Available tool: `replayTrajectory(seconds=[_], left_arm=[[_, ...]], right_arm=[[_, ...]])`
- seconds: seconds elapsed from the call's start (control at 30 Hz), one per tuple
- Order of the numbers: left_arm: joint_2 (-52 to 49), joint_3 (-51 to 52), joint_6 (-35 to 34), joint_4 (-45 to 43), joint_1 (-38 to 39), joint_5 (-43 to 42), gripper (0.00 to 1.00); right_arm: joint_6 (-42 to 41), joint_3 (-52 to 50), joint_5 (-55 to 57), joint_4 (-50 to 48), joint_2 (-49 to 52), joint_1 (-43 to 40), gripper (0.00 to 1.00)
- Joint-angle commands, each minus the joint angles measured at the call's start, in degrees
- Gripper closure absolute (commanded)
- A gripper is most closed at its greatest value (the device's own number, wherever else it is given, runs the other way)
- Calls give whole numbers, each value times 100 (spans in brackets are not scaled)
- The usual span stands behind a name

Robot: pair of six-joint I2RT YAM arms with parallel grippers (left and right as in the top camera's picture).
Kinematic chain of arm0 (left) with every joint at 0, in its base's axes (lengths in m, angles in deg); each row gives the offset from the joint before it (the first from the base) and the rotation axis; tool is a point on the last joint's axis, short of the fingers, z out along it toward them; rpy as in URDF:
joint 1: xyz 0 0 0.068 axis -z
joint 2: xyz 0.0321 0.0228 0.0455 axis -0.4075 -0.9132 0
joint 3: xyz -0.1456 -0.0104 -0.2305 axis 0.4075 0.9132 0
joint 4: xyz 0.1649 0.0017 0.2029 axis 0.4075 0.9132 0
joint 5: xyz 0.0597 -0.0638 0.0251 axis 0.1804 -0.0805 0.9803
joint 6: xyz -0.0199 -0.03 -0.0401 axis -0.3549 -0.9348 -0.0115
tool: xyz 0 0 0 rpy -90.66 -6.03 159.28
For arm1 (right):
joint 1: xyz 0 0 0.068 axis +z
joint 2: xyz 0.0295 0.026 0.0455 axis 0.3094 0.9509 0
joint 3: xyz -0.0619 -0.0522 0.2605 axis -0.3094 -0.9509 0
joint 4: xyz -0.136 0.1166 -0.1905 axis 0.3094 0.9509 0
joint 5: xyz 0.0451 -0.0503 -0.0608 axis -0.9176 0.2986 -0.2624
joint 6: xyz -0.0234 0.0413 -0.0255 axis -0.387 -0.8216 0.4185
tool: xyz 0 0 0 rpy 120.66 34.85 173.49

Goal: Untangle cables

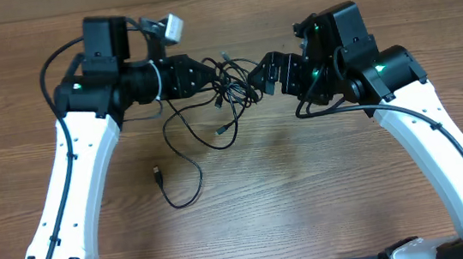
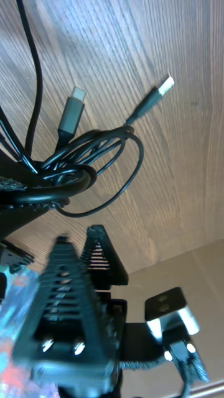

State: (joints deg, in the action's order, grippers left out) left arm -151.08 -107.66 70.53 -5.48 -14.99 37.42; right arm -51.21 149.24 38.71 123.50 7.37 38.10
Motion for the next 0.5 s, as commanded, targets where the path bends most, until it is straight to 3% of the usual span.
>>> replayTrajectory(seconds=[0.0, 0.2, 0.47], left_arm=[[33, -90, 297, -85, 122, -212, 96], [42, -96, 164, -555, 146, -1200, 96], [44, -105, 66, -555, 144, -1231, 96]], right_arm=[[402, 70, -557, -9, 39, 9, 0], [352, 66, 658, 437, 94, 11, 0], [-457, 66, 2583, 1049, 140, 4, 1]])
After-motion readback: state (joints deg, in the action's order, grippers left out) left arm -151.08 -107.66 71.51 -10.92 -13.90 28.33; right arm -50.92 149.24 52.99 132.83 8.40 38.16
